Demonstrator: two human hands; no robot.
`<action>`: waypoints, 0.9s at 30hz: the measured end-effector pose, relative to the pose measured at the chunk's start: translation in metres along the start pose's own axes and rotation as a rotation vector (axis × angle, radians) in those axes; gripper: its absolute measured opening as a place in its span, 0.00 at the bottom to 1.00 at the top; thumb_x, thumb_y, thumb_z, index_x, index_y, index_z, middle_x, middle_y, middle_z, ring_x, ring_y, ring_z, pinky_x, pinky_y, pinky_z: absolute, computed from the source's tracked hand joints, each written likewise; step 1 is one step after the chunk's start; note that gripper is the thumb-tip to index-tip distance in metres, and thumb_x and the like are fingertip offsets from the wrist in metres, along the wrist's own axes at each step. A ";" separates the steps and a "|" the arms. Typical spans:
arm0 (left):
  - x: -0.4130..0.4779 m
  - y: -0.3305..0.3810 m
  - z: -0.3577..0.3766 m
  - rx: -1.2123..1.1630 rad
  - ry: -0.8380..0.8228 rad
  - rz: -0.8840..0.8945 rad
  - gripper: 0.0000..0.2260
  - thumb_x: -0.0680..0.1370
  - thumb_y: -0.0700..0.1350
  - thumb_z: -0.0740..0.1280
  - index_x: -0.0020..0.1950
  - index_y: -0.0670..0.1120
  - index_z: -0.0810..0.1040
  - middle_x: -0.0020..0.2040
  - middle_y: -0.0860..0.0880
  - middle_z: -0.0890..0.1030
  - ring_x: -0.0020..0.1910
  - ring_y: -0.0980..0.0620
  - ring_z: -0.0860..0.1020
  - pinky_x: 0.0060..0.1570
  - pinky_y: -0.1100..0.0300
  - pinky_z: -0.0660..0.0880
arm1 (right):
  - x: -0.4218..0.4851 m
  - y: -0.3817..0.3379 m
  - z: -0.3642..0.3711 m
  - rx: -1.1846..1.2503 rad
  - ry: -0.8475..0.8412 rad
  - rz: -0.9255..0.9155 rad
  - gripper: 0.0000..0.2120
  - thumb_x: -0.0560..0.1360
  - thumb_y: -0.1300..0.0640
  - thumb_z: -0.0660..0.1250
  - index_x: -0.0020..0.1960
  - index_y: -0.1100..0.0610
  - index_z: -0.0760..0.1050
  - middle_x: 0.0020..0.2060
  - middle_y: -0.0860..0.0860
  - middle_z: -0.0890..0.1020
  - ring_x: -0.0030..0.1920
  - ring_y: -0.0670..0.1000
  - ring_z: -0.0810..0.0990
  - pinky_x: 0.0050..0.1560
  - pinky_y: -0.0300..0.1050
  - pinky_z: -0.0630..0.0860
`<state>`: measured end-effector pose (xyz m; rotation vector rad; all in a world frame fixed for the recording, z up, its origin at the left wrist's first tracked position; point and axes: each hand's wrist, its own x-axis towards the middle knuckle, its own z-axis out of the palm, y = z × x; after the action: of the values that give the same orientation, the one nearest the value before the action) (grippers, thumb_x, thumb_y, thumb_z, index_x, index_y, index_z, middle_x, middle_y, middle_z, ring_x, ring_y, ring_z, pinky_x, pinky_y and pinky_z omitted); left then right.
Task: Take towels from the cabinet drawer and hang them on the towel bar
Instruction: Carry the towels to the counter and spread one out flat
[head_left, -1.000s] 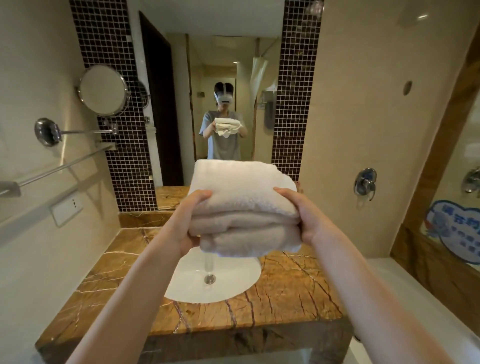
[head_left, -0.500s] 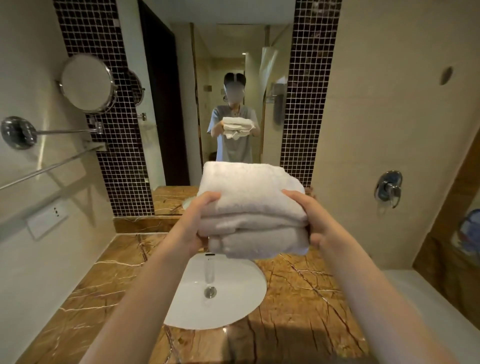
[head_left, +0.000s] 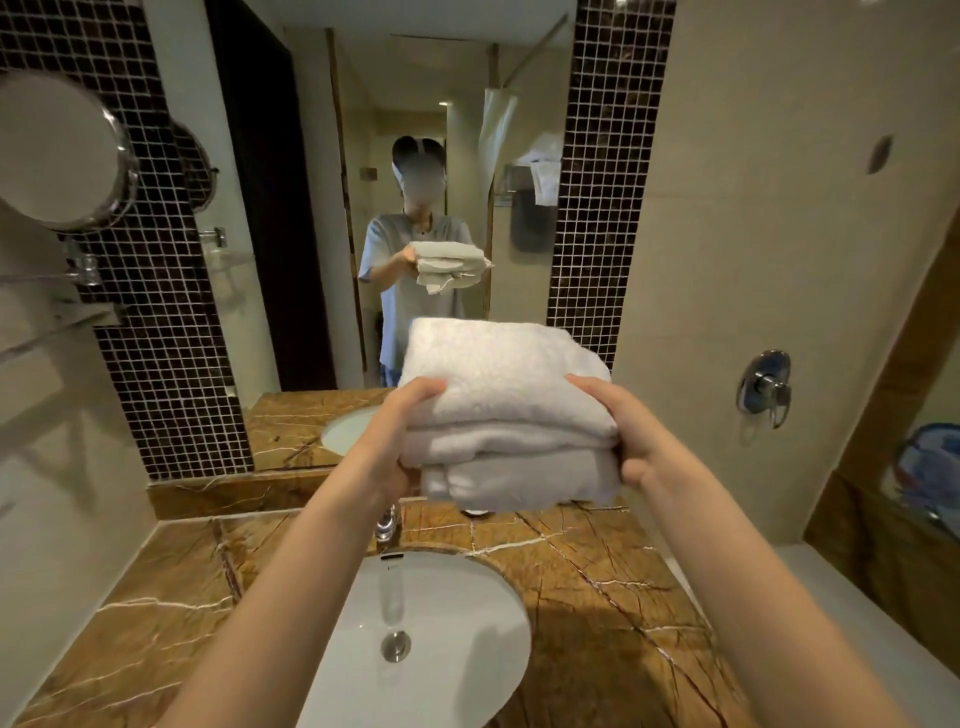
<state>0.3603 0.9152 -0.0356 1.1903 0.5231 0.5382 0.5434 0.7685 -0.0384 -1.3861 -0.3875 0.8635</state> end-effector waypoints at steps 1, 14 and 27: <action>0.009 0.001 0.000 0.004 -0.014 0.000 0.24 0.71 0.56 0.68 0.62 0.44 0.77 0.45 0.45 0.83 0.42 0.44 0.82 0.41 0.51 0.79 | 0.005 -0.003 -0.001 0.002 0.016 -0.009 0.26 0.63 0.41 0.75 0.56 0.54 0.82 0.48 0.54 0.86 0.51 0.56 0.84 0.49 0.46 0.78; 0.095 -0.026 0.035 0.029 -0.146 -0.025 0.31 0.64 0.55 0.69 0.65 0.45 0.72 0.49 0.44 0.81 0.41 0.45 0.81 0.36 0.53 0.78 | 0.056 -0.005 -0.059 0.068 0.111 -0.016 0.27 0.62 0.44 0.76 0.59 0.54 0.81 0.51 0.53 0.85 0.49 0.54 0.85 0.39 0.44 0.79; 0.141 -0.117 0.072 -0.072 -0.103 -0.027 0.19 0.64 0.42 0.64 0.56 0.46 0.74 0.45 0.45 0.80 0.42 0.47 0.80 0.38 0.54 0.77 | 0.124 0.043 -0.138 0.025 0.006 0.074 0.17 0.61 0.52 0.73 0.48 0.55 0.82 0.43 0.53 0.86 0.42 0.52 0.85 0.43 0.45 0.78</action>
<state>0.5267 0.9210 -0.1398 1.1344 0.4275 0.4664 0.7075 0.7608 -0.1351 -1.3867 -0.3212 0.9215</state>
